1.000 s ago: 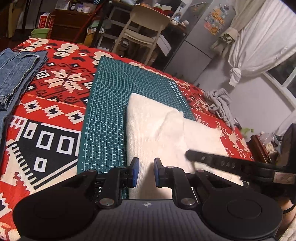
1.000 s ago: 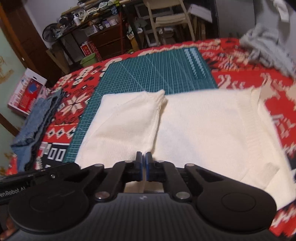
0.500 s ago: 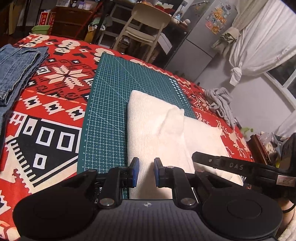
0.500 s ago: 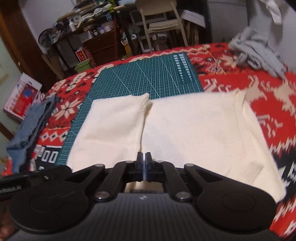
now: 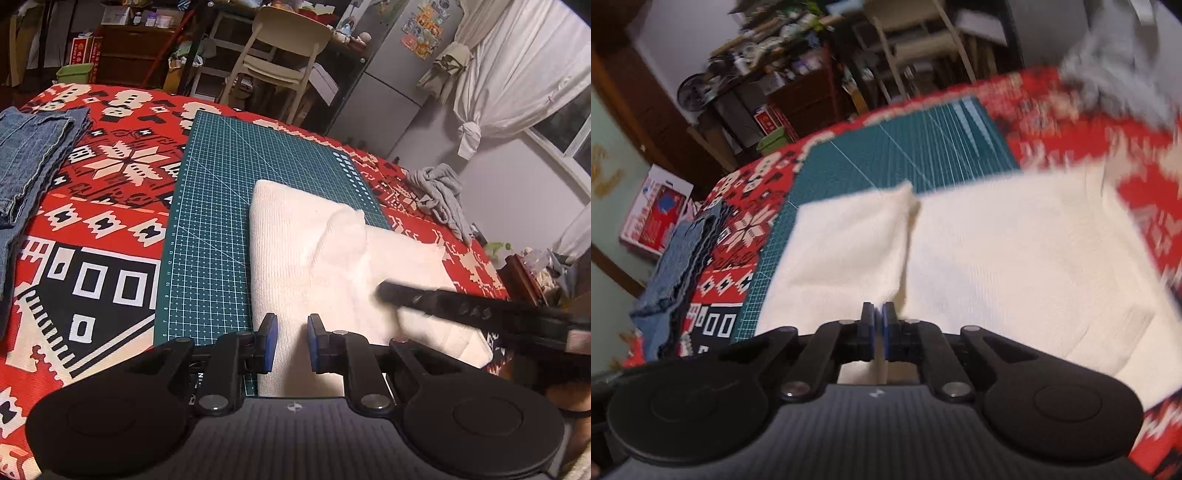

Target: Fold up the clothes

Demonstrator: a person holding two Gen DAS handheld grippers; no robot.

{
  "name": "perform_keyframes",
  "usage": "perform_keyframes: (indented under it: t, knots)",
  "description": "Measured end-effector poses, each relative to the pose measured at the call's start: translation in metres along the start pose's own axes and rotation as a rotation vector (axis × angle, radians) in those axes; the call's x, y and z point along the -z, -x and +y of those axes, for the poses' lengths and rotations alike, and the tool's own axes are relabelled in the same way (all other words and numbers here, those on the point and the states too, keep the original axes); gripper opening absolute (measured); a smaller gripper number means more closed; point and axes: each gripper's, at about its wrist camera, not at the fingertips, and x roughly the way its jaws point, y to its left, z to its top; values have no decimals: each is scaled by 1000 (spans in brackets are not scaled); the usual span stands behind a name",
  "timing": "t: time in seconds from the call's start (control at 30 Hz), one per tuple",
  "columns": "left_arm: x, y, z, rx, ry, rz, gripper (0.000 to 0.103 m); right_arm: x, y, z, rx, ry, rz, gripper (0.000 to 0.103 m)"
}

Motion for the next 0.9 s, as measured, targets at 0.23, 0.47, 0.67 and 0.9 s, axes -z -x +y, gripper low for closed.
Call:
perform_keyframes:
  t: [0.23, 0.47, 0.67, 0.9]
  knots:
    - [3, -6, -13, -25, -93, 16, 16, 5, -9, 12, 151, 147, 25, 4]
    - [-10, 2, 4, 72, 24, -10, 7, 13, -8, 13, 161, 146, 12, 4]
    - [-6, -21, -1, 86, -14, 39, 2, 17, -12, 6, 160, 139, 15, 5]
    - [-4, -22, 1, 90, -23, 50, 2, 21, -9, 8, 180, 173, -1, 8]
